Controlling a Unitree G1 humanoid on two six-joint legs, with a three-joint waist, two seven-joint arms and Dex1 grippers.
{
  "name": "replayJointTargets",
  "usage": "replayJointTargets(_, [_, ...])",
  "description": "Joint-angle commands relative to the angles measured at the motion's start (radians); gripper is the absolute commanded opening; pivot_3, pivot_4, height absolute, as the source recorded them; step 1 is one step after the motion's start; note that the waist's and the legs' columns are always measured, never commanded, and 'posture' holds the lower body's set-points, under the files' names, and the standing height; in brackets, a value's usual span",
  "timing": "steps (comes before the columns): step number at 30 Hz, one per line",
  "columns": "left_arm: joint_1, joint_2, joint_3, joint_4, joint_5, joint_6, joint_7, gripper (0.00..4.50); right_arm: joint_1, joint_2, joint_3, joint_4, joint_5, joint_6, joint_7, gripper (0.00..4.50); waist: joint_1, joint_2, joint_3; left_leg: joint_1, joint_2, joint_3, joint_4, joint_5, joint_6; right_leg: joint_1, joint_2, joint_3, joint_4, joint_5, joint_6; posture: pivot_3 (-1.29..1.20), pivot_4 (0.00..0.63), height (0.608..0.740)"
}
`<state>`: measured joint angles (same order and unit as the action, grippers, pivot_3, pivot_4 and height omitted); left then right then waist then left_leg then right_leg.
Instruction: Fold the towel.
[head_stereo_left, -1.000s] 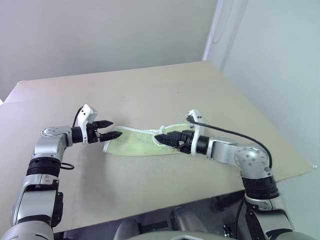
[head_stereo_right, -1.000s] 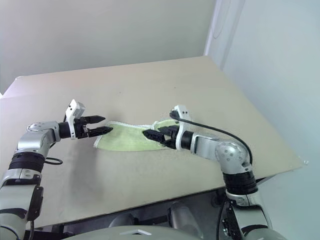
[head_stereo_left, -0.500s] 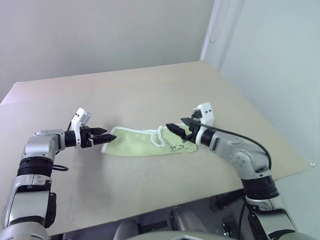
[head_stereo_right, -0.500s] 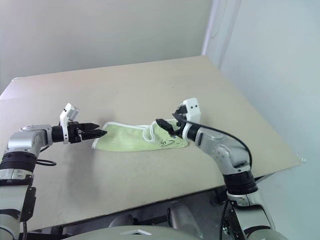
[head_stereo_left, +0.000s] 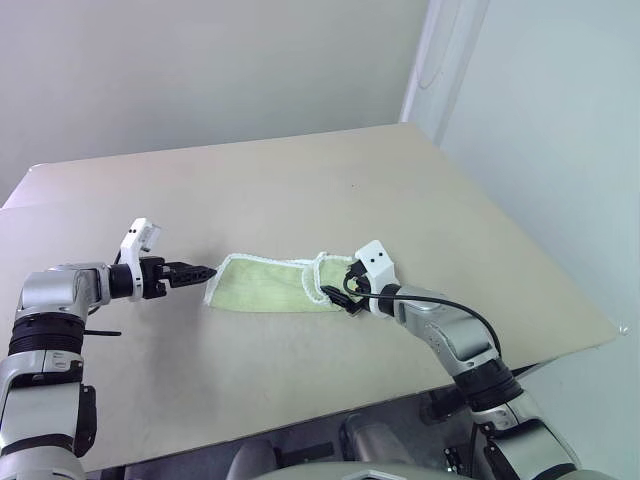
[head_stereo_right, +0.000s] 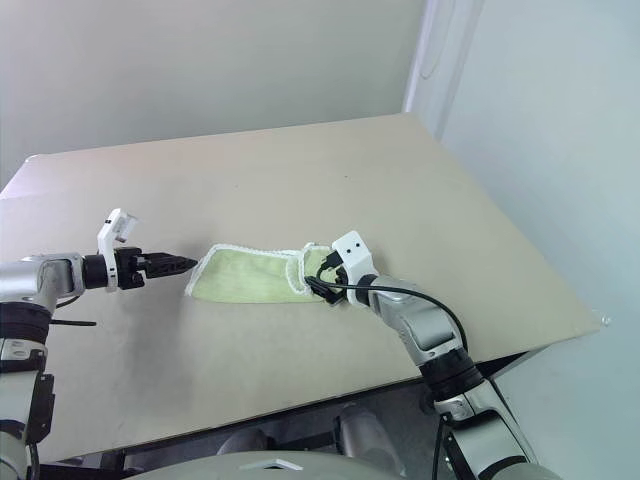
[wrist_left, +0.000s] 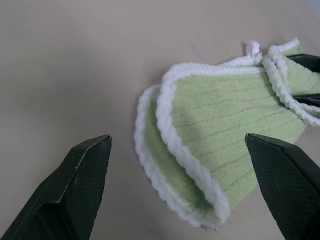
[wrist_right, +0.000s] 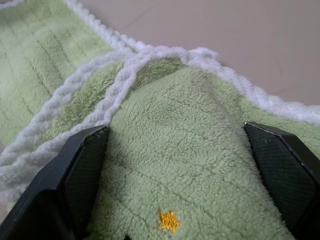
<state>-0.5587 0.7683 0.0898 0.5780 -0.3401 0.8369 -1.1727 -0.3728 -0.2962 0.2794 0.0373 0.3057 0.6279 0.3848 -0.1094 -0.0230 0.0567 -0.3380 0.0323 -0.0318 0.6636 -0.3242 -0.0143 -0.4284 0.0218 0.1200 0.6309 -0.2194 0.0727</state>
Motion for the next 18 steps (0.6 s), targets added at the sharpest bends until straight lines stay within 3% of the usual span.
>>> replayJointTargets(1, [-0.011, -0.01, -0.015, -0.026, -0.006, 0.043, 0.024, 4.5, -0.03, 0.007, -0.065, -0.043, 0.007, 0.012, 0.009, 4.48, 0.001, 0.0, 0.0, 0.0, 0.0, 0.0, 0.0, 0.0, 0.0, 0.0, 0.0, 0.0, 0.0, 0.0, 0.0, 0.0, 0.0, 0.74])
replayJointTargets(11, [-0.093, -0.059, -0.032, 0.109, -0.038, 0.285, 0.064, 4.5, -0.055, 0.044, -0.192, -0.229, 0.099, 0.139, -0.005, 4.48, 0.004, 0.001, 0.0, 0.0, 0.0, -0.001, 0.0, 0.0, 0.0, 0.0, 0.0, -0.001, 0.0, 0.0, 0.0, 0.0, 0.0, 0.74])
replayJointTargets(18, [-0.107, -0.13, -0.035, 0.063, -0.102, 0.408, 0.051, 4.5, -0.062, 0.054, -0.213, -0.251, 0.107, 0.166, -0.011, 4.48, 0.014, 0.001, 0.0, -0.001, -0.001, -0.001, 0.0, 0.0, 0.0, 0.0, -0.001, -0.001, -0.001, 0.0, 0.0, 0.0, 0.0, 0.74])
